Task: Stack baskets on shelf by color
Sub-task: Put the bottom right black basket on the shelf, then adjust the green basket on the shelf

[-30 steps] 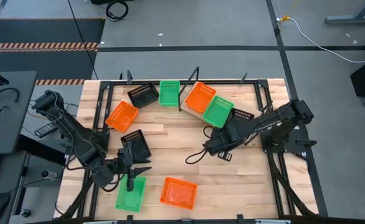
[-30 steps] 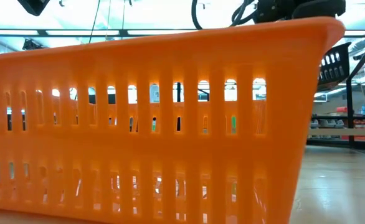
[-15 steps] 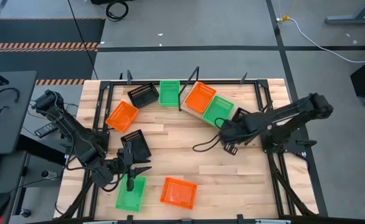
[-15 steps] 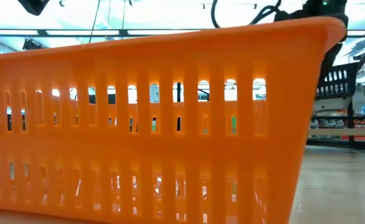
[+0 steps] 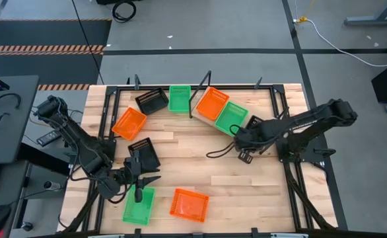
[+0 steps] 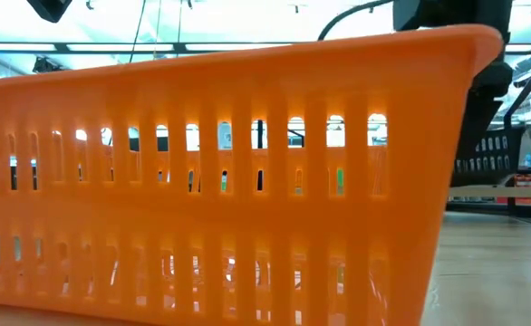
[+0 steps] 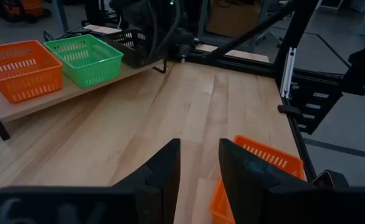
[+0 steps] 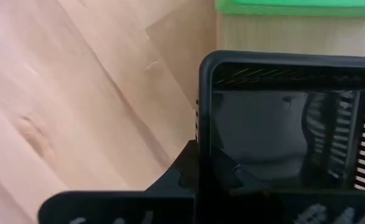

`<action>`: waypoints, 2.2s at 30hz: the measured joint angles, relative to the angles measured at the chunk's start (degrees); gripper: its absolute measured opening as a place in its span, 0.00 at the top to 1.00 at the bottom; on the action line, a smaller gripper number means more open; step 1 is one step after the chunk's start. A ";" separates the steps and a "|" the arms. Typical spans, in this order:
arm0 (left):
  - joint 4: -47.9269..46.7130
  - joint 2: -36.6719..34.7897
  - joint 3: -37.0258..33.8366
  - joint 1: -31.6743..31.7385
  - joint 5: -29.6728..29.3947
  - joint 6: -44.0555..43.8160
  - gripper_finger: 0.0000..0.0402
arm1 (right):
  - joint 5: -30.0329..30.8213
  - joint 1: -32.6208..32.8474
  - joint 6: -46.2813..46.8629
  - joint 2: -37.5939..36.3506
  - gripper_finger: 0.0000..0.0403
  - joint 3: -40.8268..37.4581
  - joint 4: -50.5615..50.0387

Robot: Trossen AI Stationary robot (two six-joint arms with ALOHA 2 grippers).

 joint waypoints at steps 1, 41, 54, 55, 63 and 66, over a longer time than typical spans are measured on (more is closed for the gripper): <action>0.00 0.00 0.00 0.00 -0.01 0.00 0.71 | 0.03 -0.22 -0.52 0.21 0.98 0.00 -0.01; -0.07 0.00 -0.02 0.02 0.00 0.02 0.71 | 5.23 2.36 -5.81 -0.92 0.77 10.87 1.70; 0.09 0.00 -0.02 0.26 0.02 -0.02 0.71 | 4.08 4.86 -14.76 11.43 0.78 8.61 18.35; 0.09 0.00 -0.02 0.26 0.02 -0.02 0.71 | 5.27 4.56 -15.43 12.56 0.78 8.83 18.15; 0.02 0.00 -0.02 0.26 0.02 0.00 0.71 | 8.97 0.59 -15.80 15.10 0.77 9.80 18.22; 0.00 0.00 -0.02 0.26 0.02 0.00 0.71 | 11.77 -0.19 -15.78 14.42 0.77 9.80 18.09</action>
